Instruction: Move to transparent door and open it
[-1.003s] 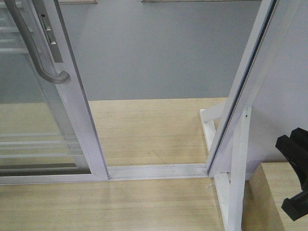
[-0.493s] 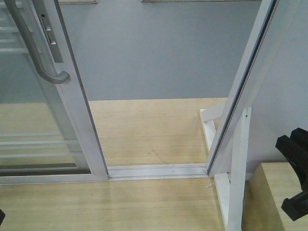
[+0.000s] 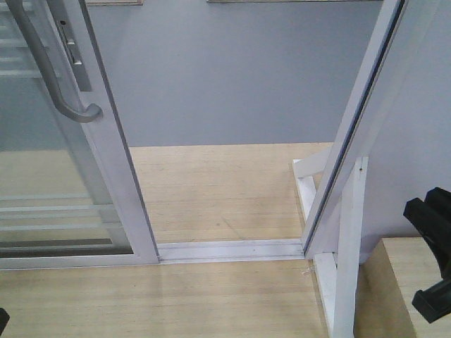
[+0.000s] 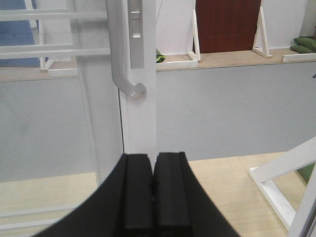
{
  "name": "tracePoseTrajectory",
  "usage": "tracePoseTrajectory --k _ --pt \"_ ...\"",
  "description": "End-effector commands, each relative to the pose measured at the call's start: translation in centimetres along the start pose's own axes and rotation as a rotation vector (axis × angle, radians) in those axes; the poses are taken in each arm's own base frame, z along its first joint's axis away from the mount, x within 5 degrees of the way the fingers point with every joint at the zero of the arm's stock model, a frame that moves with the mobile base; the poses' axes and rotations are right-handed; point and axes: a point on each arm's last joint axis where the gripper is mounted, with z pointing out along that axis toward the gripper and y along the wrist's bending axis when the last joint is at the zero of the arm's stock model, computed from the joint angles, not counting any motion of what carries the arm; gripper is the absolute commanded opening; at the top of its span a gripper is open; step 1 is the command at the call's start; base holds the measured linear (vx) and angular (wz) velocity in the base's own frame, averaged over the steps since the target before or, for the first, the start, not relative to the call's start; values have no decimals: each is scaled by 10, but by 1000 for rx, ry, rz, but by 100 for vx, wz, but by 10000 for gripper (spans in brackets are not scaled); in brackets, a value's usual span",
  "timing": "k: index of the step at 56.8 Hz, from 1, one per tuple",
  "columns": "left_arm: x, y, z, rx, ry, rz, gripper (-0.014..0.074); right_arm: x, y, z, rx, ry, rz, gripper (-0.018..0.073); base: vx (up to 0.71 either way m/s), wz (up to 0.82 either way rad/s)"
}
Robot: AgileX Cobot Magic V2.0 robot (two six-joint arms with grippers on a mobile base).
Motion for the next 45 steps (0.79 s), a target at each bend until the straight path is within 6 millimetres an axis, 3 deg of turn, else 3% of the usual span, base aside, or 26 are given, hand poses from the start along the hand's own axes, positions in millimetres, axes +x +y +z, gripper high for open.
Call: tracePoseTrajectory --k 1,15,22,34,45 --pt "-4 0 0 5 -78 -8 -6 -16 -1 -2 10 -100 -4 217 0 0" --pt "-4 0 0 5 -78 -8 -6 -11 -1 -2 11 -117 -8 217 0 0" --pt "-4 0 0 5 -78 -8 -6 11 1 -6 12 -167 -13 217 0 0" --pt "-4 0 0 5 -78 -8 -6 68 5 -14 12 -257 19 217 0 0" --pt "-3 0 0 5 -75 -8 -6 73 5 -12 8 -200 19 217 0 0"
